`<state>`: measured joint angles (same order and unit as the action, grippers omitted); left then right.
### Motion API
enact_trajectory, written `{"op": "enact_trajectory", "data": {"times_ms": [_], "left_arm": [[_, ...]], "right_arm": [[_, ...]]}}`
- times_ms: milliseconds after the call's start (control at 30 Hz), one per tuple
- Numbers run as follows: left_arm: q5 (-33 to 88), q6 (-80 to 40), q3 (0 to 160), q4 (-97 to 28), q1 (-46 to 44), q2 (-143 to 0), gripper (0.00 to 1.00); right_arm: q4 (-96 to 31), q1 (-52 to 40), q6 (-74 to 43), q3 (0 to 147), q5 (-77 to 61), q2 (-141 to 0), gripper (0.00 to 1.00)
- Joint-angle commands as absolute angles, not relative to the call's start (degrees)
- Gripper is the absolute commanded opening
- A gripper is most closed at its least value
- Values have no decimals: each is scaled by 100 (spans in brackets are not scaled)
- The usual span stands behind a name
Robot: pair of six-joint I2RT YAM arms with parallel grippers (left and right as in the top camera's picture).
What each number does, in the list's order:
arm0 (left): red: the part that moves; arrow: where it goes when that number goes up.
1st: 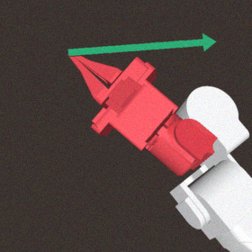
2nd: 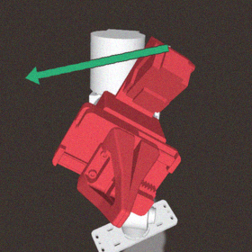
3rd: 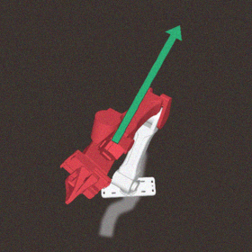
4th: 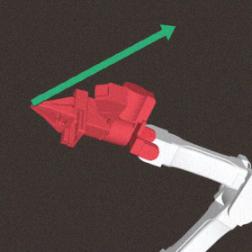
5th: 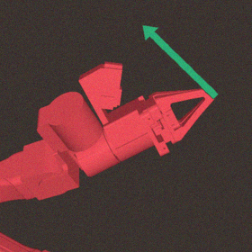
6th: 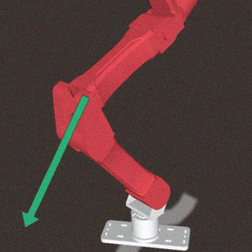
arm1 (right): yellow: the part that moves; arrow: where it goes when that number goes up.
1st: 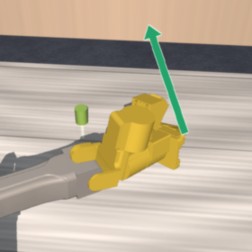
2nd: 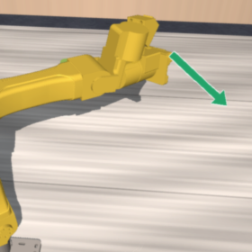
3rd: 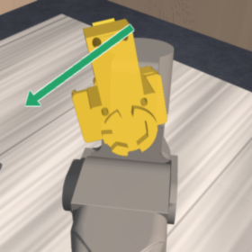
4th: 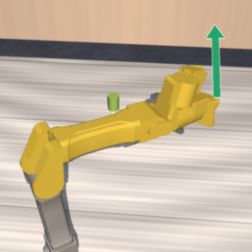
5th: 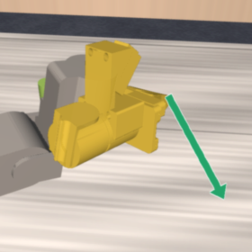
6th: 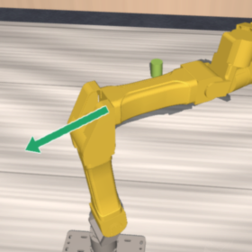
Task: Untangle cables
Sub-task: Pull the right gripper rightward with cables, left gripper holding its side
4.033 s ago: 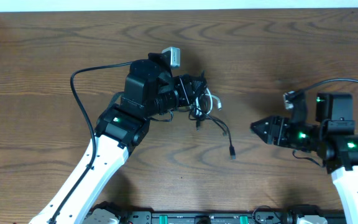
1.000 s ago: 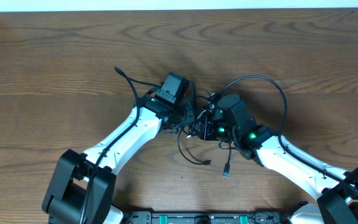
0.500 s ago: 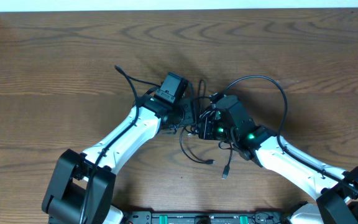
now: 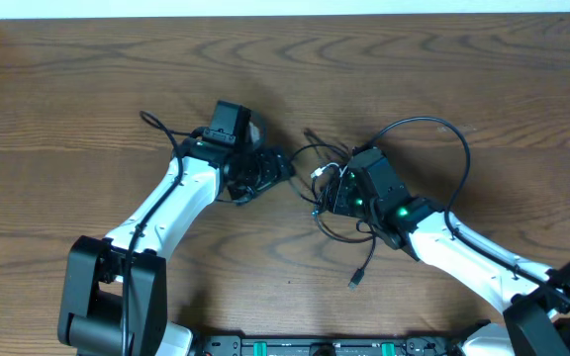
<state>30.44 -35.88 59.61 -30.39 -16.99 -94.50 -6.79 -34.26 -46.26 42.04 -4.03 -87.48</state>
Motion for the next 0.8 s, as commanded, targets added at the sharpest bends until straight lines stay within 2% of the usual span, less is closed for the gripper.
{"op": "enact_trajectory", "data": {"times_ms": [0,133,467,600,667,767], "left_arm": [[4219,-3017,5979,-3037,-1750,-9487,82],[4611,-3002,5979,-2993,-1892,-9487,82],[4510,-2851,5979,-2759,-2672,-9489,82],[3922,-3140,5979,-2554,-2915,-9489,64],[3343,-3717,5979,-2515,-2950,-9489,46],[2775,-4219,5979,-2423,-2936,-9489,30]], "right_arm": [[-690,-3371,-4685,4150,248,-9225,1],[-436,-3317,-4687,4158,106,-9539,1],[-362,-2939,-4689,4165,-145,-9677,1],[-469,-2696,-4663,4165,-591,-9677,1],[-620,-2622,-4552,4165,-851,-9675,1],[-801,-2587,-4244,4165,-1096,-9673,1]]}}
